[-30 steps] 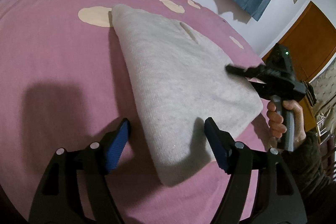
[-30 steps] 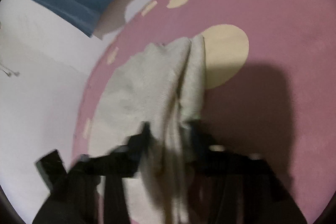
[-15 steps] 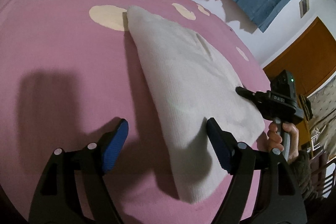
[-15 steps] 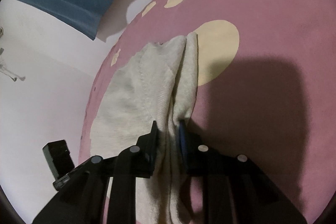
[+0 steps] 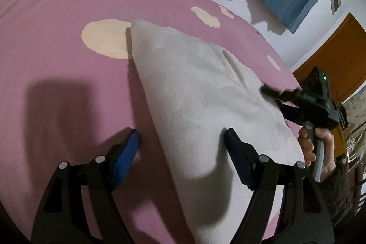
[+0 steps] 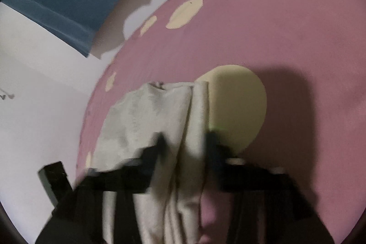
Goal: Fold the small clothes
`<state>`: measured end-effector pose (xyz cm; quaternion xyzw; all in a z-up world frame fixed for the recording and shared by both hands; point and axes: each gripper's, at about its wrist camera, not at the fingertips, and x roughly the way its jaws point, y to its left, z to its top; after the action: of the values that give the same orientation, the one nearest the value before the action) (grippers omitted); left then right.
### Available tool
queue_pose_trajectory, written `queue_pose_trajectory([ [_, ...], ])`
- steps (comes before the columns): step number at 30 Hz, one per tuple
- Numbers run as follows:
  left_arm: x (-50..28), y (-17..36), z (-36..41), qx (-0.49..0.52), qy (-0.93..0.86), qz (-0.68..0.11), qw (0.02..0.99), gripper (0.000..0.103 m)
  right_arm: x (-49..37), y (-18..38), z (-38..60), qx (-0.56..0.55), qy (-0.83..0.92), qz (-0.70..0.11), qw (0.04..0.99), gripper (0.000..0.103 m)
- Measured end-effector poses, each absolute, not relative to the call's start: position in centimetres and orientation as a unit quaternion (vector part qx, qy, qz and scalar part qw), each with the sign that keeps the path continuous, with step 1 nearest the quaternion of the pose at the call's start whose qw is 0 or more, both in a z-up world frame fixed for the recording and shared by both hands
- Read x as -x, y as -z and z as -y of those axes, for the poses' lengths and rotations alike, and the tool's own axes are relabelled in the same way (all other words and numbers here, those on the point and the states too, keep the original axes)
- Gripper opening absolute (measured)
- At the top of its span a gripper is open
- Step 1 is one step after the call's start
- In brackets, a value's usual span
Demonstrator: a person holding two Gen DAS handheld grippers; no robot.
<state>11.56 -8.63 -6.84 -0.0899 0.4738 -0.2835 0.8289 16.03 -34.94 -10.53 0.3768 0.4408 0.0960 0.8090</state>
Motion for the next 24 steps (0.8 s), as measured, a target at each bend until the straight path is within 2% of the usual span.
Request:
queue_pose_trajectory([
  [8,-12.4,6.7,9.3,0.086,0.283,-0.474,0.829,0.075,-14.9,11.7,36.4,-0.435,-0.120,-0.428,0.783,0.010],
  [10,-11.8,6.6,8.8,0.098,0.290,-0.479,0.823,0.075,-13.7,11.0,36.1,-0.430,-0.130,-0.433,0.782,0.016],
  [12,-10.3,6.7,8.3,0.114,0.302,-0.489,0.810,0.075,-12.2,10.8,35.9,-0.425,-0.139,-0.443,0.777,0.035],
  [15,-7.4,6.7,7.8,0.116,0.328,-0.497,0.795,0.075,-9.6,10.4,35.1,-0.418,-0.164,-0.451,0.771,0.044],
  [17,-5.3,6.6,7.5,0.110,0.340,-0.494,0.793,0.075,-7.4,10.2,34.6,-0.409,-0.173,-0.457,0.771,0.045],
  [19,-3.8,6.7,7.3,0.106,0.337,-0.487,0.799,0.073,-5.7,10.2,34.1,-0.407,-0.180,-0.458,0.770,0.044],
  [21,-3.3,6.8,7.6,0.086,0.318,-0.481,0.813,0.058,-4.4,10.6,33.4,-0.406,-0.180,-0.469,0.764,0.014],
  [23,-3.5,6.6,7.8,0.078,0.314,-0.482,0.814,0.033,-3.8,10.9,33.0,-0.415,-0.178,-0.472,0.757,0.013],
  [24,-3.7,6.5,7.8,0.088,0.318,-0.487,0.809,0.031,-3.6,10.7,33.1,-0.416,-0.174,-0.468,0.760,0.012],
])
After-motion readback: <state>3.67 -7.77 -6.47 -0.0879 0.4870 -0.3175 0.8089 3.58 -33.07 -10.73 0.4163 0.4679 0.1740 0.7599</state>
